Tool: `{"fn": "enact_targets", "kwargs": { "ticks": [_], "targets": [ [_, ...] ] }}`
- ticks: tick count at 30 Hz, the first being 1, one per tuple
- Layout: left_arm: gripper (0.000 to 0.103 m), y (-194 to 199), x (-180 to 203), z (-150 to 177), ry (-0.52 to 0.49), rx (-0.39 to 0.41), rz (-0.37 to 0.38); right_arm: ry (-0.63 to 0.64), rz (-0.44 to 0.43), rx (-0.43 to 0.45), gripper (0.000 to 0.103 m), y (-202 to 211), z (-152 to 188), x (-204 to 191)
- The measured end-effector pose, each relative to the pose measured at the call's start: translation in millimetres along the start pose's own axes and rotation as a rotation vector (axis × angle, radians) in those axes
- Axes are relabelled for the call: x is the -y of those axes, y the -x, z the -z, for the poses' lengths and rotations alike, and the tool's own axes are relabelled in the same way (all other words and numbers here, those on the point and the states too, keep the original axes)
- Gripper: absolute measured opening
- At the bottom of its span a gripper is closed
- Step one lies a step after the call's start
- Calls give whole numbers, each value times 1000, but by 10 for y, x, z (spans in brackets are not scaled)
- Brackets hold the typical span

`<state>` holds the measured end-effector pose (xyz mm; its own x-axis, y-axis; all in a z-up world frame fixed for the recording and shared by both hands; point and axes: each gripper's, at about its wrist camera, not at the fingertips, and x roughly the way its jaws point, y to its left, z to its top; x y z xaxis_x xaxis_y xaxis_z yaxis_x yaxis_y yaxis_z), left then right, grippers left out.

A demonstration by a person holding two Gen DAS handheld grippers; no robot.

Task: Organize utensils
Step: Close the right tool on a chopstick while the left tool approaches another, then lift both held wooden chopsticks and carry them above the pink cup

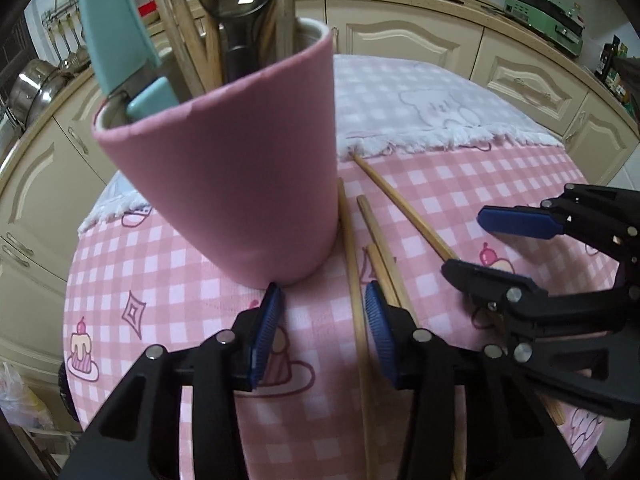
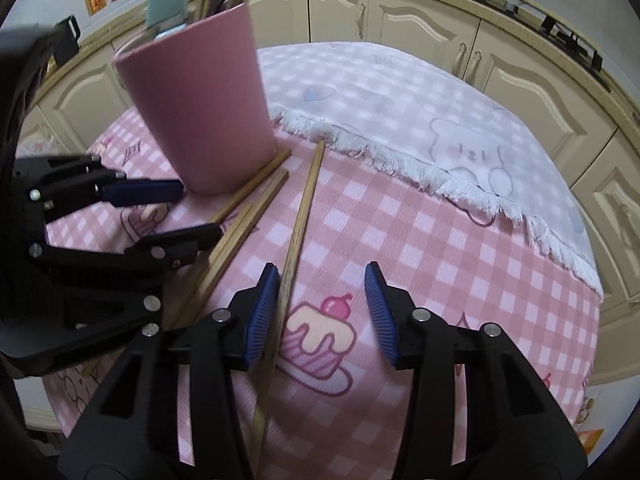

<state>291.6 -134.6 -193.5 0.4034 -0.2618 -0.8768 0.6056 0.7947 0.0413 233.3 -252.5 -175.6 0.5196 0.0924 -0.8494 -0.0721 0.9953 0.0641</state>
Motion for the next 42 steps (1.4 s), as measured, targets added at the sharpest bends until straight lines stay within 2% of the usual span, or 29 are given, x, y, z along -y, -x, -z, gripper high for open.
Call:
{"fn": "enact_targets", "kwargs": {
  "ticks": [4, 8, 10, 12, 14, 18, 22, 26, 29, 36, 42],
  "targets": [
    [43, -42, -1, -25, 11, -1, 15, -18, -29, -12, 45, -82, -141, 51],
    [42, -59, 7, -35, 22, 1, 19, 15, -7, -22, 45, -145, -210, -4],
    [41, -57, 18, -22, 16, 4, 14, 55, 12, -21, 41, -156, -204, -64],
    [20, -37, 26, -8, 9, 11, 27, 67, -10, -22, 19, -134, -182, -99],
    [5, -20, 56, 10, -1, 12, 34, 73, -17, -22, 9, -107, -138, -111],
    [5, 31, 55, 102, 5, 20, 41, 24, -83, -9, 6, 11, -4, -26],
    [5, 153, 20, 232, 31, 46, 71, -37, -160, 50, 6, 252, 132, 88],
    [5, 427, -11, 376, 65, 126, 122, -84, -229, 138, 6, 541, 213, 172],
    [5, 698, -31, 449, 82, 220, 154, -104, -286, 226, 6, 711, 212, 249],
    [5, 1224, -160, 539, 148, 450, 143, -123, -371, 393, 6, 990, 234, 243],
    [5, 1434, -267, 418, 233, 559, 118, -106, -409, 487, 6, 1206, 149, 176]
  ]
}}
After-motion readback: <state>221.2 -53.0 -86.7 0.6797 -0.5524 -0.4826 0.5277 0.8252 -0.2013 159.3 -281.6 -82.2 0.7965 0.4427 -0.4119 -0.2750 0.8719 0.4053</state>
